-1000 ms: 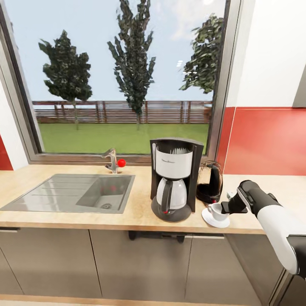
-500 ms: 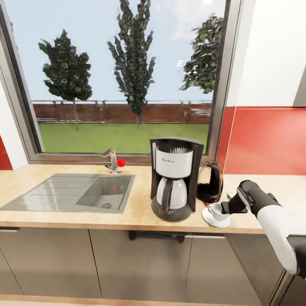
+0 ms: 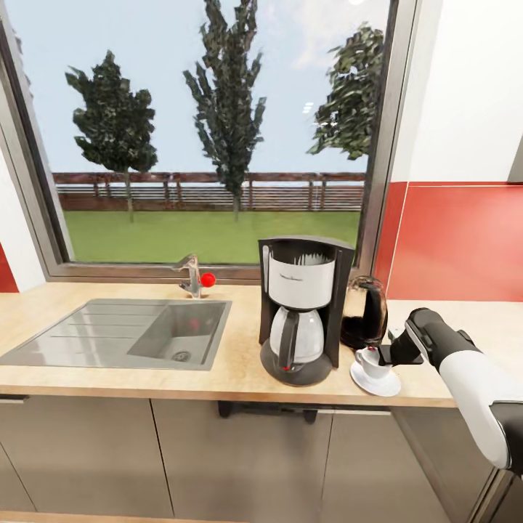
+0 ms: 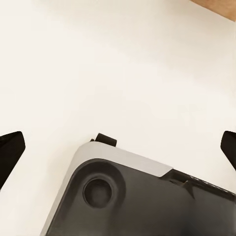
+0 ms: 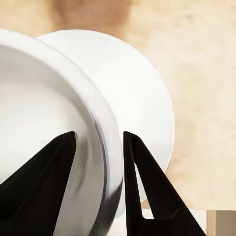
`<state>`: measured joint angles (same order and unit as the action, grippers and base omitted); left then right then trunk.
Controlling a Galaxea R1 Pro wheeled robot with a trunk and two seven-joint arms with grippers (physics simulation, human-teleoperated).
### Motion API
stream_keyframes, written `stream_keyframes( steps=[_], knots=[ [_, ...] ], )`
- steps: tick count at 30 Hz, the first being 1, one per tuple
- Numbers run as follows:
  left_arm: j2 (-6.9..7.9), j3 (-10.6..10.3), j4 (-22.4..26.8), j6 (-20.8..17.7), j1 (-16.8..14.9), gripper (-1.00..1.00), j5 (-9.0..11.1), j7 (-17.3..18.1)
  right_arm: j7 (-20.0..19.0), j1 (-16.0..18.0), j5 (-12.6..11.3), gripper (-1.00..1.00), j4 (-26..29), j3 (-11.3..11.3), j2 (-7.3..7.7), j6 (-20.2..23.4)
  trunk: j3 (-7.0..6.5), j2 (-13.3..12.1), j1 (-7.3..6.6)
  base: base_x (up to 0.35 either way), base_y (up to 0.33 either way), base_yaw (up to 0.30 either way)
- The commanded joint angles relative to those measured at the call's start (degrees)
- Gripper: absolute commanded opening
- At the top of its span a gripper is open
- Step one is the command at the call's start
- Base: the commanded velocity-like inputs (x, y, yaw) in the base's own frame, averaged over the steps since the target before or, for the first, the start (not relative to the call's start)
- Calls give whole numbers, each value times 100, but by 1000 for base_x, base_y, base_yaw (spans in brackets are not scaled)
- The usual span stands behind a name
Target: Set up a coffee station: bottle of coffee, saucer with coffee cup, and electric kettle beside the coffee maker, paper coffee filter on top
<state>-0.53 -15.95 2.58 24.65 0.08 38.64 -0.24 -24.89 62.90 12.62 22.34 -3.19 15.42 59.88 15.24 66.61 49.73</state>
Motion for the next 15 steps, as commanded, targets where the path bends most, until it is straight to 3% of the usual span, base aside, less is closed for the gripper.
stream_keyframes(
  steps=[1,7,15],
  knots=[
    [0,-49,6,14,1,100,56,-3,-60,3,49,-100,7,-32,5,12,6,4,0,2,1,0],
    [-4,-49,6,18,1,100,56,-3,-60,3,56,-100,7,-33,13,12,6,4,0,0,0,0],
    [-8,-49,7,17,1,100,56,-3,-60,3,103,-100,7,-33,14,12,114,245,132,0,0,0]
  ],
)
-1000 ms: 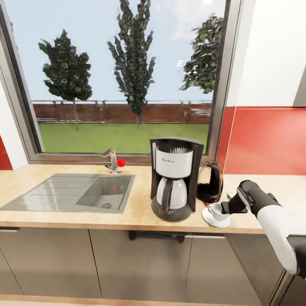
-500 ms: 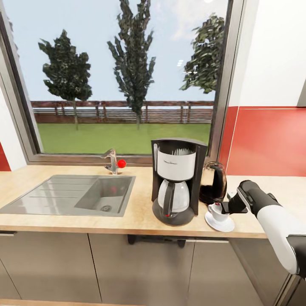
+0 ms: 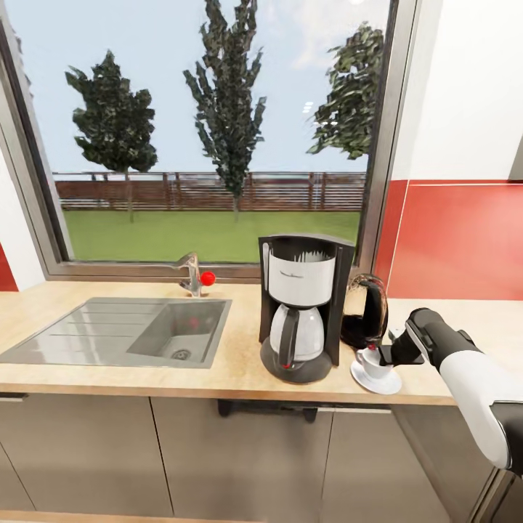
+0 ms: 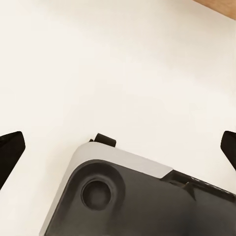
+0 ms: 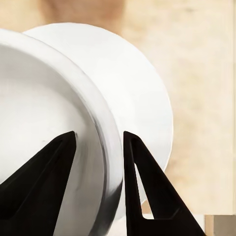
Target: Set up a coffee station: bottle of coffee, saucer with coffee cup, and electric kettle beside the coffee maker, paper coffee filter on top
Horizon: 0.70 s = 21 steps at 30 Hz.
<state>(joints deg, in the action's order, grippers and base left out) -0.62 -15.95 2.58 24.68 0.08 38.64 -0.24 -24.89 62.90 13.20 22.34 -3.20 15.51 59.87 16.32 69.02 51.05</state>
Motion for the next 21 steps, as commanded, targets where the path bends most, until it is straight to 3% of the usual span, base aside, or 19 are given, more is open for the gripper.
stream_keyframes(
  steps=[1,21],
  knots=[
    [0,-48,6,13,1,100,56,-2,-60,3,61,-100,7,-32,5,13,6,4,0,0,0,0],
    [0,-48,6,12,1,100,48,-2,-60,3,104,-100,7,-25,82,13,60,124,66,0,0,0]
  ],
)
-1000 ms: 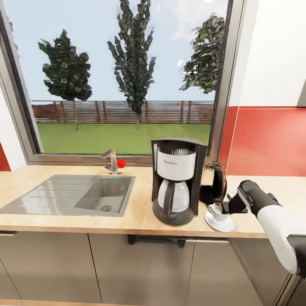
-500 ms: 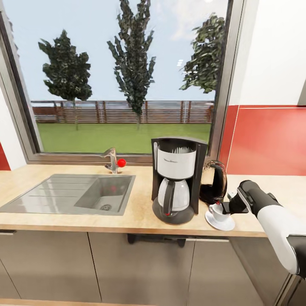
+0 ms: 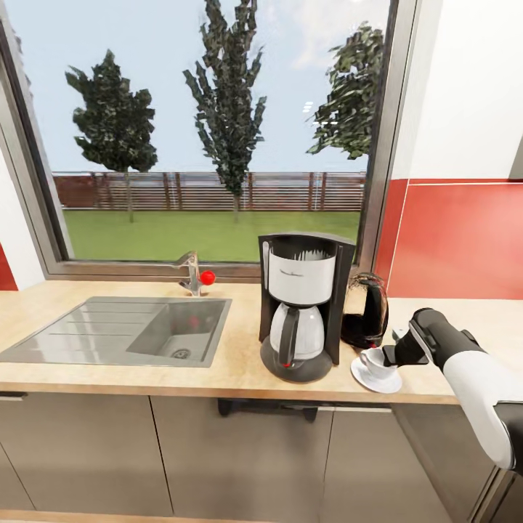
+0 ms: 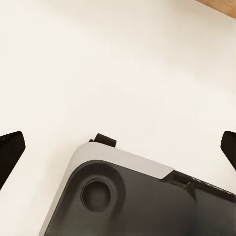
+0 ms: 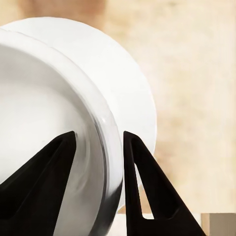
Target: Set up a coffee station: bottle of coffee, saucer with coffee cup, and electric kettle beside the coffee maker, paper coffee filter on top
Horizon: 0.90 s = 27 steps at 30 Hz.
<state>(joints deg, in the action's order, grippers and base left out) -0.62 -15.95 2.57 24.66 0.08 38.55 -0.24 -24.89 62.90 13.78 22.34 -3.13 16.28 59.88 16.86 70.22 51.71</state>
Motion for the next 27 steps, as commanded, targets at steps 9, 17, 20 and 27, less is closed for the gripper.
stream_keyframes(
  steps=[9,17,20,27],
  knots=[
    [1,-48,7,12,1,100,65,-3,-60,3,46,100,7,-32,4,12,6,4,0,0,0,0],
    [4,-44,7,-12,1,100,65,-3,-60,3,48,100,7,-30,10,12,-48,-116,-66,0,0,0],
    [7,-41,7,-20,1,100,66,-3,-59,3,62,100,17,-30,65,12,-102,-237,-131,0,0,0],
    [9,-40,7,-23,1,100,67,-3,-102,3,8,100,345,6,393,12,-227,-517,-285,0,0,0]
  ],
)
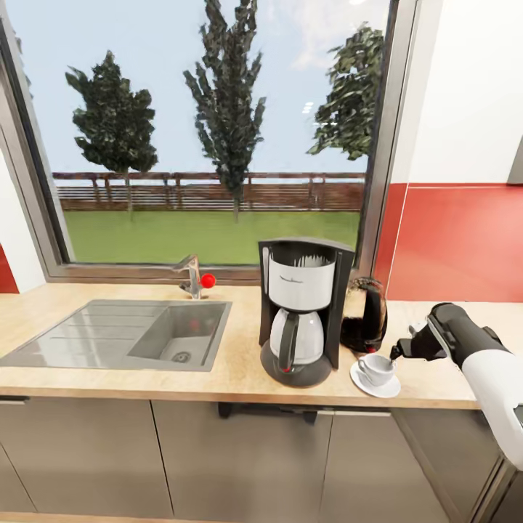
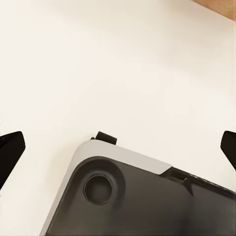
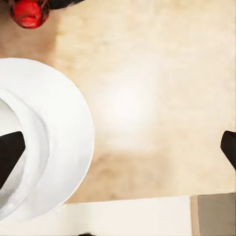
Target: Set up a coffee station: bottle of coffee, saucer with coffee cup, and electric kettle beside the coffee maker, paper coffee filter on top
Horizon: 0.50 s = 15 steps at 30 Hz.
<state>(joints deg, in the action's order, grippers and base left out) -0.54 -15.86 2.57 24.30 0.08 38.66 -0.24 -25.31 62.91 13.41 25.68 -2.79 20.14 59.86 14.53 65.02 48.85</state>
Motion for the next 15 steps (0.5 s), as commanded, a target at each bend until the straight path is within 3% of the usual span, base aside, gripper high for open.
stream_keyframes(
  steps=[1,3,7,11,15],
  knots=[
    [1,-49,6,14,0,100,57,-2,-72,2,27,100,117,-22,64,14,-12,-38,-22,0,0,0],
    [1,-49,6,14,0,100,55,-2,-135,2,-227,100,421,-7,216,14,-48,-118,-66,0,0,0],
    [-1,-51,6,14,0,100,54,-2,-159,2,-735,100,750,-3,371,14,-120,-278,-154,0,0,0],
    [-3,-52,6,14,0,100,54,-2,-162,2,-1390,100,1328,4,703,14,-191,-439,-242,0,0,0],
    [-1,-52,6,20,0,100,54,-2,-152,8,-1677,100,1752,10,966,14,-263,-599,-330,0,0,0]
  ],
)
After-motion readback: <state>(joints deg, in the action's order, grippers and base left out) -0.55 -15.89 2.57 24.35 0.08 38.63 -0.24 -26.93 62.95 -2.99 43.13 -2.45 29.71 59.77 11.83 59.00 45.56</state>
